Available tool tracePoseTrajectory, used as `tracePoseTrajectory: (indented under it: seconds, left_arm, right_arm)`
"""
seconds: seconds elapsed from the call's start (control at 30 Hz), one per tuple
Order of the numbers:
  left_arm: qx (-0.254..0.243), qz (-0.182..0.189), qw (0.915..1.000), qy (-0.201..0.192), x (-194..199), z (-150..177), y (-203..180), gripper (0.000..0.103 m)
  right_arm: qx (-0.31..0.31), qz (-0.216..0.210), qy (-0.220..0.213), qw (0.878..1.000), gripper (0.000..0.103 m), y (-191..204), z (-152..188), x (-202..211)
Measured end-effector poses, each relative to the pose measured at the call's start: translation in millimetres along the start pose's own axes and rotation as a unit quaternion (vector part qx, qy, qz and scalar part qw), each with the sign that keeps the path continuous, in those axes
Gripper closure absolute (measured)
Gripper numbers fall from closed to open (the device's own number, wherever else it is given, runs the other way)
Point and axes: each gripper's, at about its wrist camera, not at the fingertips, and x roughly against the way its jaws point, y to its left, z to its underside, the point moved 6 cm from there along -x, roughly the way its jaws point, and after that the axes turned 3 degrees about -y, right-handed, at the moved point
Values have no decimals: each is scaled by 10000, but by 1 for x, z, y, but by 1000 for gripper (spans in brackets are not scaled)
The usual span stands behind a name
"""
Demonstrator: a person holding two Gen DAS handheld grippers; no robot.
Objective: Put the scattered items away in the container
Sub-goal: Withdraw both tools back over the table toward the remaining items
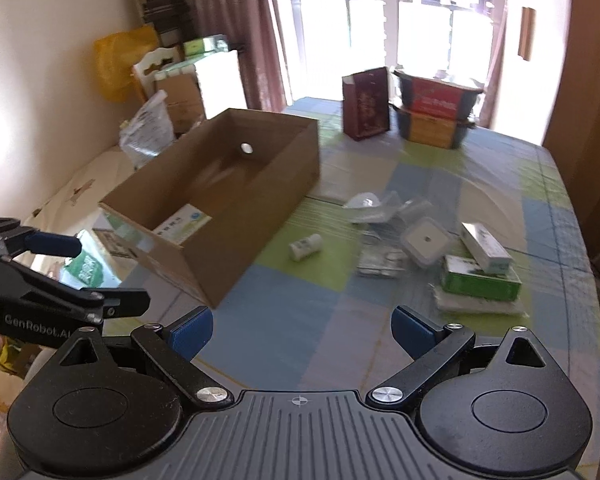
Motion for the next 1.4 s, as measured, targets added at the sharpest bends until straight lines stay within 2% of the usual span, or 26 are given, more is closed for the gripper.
tracePoseTrajectory:
  seconds: [0.23, 0.4, 0.9, 1.17, 1.4]
  left_arm:
    - [-140, 15, 9999, 7, -12, -3, -19, 2]
    - [-274, 175, 9994, 105, -23, -4, -34, 2]
    - [-621, 220, 9978, 93, -54, -9, -62, 3]
    - [-1069, 227, 9940, 91, -81, -12, -79, 5]
    - [-1455, 282, 9886, 248, -119, -21, -85, 10]
  right_arm:
    - [-182, 161, 18, 9997, 2, -23, 2, 1]
    - [-332, 289, 57, 9990, 2, -41, 3, -1]
    - [-618, 534, 269, 9963, 2, -83, 15, -20]
    - [-816, 649, 450, 9935, 2, -107, 25, -35]
    - [-1193, 821, 693, 9870, 2, -146, 43, -51]
